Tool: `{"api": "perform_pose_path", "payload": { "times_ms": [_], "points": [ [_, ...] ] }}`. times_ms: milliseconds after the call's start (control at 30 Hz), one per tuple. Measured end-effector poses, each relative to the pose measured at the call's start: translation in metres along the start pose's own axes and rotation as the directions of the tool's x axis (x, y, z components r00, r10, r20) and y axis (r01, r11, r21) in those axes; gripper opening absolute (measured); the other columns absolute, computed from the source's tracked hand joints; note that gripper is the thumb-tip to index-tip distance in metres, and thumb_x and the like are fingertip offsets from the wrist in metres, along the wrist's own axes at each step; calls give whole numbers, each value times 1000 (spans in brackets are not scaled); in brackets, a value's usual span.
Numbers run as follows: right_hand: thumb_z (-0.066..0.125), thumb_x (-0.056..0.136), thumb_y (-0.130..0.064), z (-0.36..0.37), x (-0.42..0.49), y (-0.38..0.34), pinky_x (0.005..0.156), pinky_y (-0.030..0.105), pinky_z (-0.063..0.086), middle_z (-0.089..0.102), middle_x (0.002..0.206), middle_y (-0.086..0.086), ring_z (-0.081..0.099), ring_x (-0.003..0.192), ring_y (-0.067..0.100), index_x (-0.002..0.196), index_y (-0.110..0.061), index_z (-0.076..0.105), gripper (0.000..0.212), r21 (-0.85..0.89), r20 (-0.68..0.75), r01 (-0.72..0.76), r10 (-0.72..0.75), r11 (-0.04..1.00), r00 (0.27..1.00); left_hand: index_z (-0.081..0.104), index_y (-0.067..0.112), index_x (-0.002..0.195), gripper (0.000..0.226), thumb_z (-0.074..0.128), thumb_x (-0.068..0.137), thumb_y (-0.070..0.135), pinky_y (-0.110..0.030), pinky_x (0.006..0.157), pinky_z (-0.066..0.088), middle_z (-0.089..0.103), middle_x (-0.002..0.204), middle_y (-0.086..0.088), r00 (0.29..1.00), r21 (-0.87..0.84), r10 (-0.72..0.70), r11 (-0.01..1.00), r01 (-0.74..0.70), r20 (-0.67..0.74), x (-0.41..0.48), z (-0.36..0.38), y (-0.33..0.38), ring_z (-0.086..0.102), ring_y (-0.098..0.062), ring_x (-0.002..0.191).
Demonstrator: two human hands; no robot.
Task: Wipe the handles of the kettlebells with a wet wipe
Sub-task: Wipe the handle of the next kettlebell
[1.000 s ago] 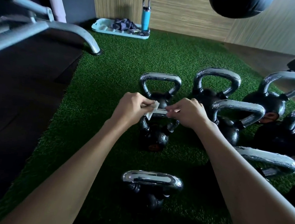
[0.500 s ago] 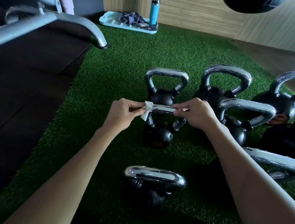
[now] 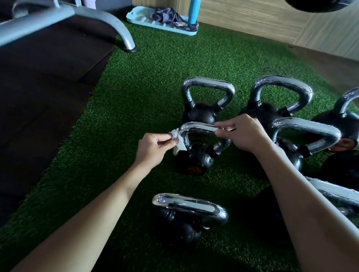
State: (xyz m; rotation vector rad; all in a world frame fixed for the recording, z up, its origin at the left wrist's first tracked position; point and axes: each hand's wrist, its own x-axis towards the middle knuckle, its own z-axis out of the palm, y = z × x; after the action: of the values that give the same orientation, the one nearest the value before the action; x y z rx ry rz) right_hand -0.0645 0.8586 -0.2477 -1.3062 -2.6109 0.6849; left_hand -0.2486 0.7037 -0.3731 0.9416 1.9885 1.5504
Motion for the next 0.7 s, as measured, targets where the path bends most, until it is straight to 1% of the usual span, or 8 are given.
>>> {"api": "perform_pose_path", "payload": {
  "times_ms": [67, 167, 267, 333, 433, 500, 600, 700],
  "points": [
    [73, 85, -52, -1, 1, 0, 92, 37, 51, 73, 114, -4, 64, 91, 11, 118, -46, 70, 34, -22, 24, 9, -8, 1000, 1000, 79, 18, 110, 25, 80, 87, 27, -18, 93, 53, 78, 103, 5, 999, -20, -47, 999, 47, 8, 0, 4, -4, 71, -3, 100],
    [69, 88, -51, -4, -3, -1, 76, 31, 47, 70, 86, -8, 45, 62, 3, 122, -45, 69, 34, 0, 66, 7, -6, 1000, 998, 80, 18, 108, 21, 79, 88, 25, -14, 88, 51, 78, 103, 8, 999, 12, -28, 1000, 28, 22, 5, 4, -3, 69, 3, 97],
    [68, 88, -55, 0, -11, -8, 103, 43, 38, 74, 103, -8, 53, 88, 14, 120, -44, 70, 34, -62, -22, -52, 51, 997, 998, 77, 14, 114, 29, 79, 87, 26, -2, 80, 45, 75, 109, 8, 998, 18, -65, 998, 65, 13, 13, 5, 2, 63, 11, 92],
    [67, 89, -54, 9, -20, -19, 101, 43, 31, 75, 103, -4, 54, 92, 19, 116, -38, 72, 32, -126, -112, -103, 90, 987, 990, 77, 16, 115, 34, 81, 86, 32, -5, 80, 45, 73, 106, 11, 991, 19, -133, 991, 133, -12, 22, 12, 9, 64, 3, 96],
    [68, 87, -56, 25, -28, -30, 97, 41, 42, 74, 94, 1, 63, 91, 24, 102, -28, 78, 34, -111, -176, -183, 162, 977, 971, 79, 20, 110, 28, 81, 85, 31, -14, 69, 48, 76, 93, 5, 974, 40, -224, 974, 223, 37, 37, 26, 19, 68, -10, 90],
    [73, 81, -59, 25, -29, -30, 89, 42, 53, 73, 86, 1, 67, 84, 24, 95, -27, 79, 36, -44, -141, -232, 224, 972, 964, 77, 17, 117, 36, 83, 83, 28, -14, 67, 50, 77, 99, -3, 955, 18, -285, 958, 285, 85, 45, 32, 24, 69, -13, 89],
    [79, 77, -57, 16, -29, -25, 82, 37, 58, 75, 90, 0, 68, 83, 20, 98, -29, 80, 34, 72, -12, -239, 240, 968, 971, 72, 13, 125, 49, 86, 81, 28, -29, 91, 56, 73, 120, -10, 932, 100, -347, 936, 338, 101, 56, 36, 28, 70, -24, 107],
    [82, 77, -45, 7, -29, -19, 88, 33, 53, 76, 98, -1, 68, 94, 17, 103, -21, 80, 36, 232, 120, -232, 209, 945, 971, 70, 8, 126, 44, 83, 83, 14, -23, 67, 54, 75, 111, -15, 900, 21, -415, 909, 416, 136, 58, 38, 34, 75, -26, 98]
  ]
}}
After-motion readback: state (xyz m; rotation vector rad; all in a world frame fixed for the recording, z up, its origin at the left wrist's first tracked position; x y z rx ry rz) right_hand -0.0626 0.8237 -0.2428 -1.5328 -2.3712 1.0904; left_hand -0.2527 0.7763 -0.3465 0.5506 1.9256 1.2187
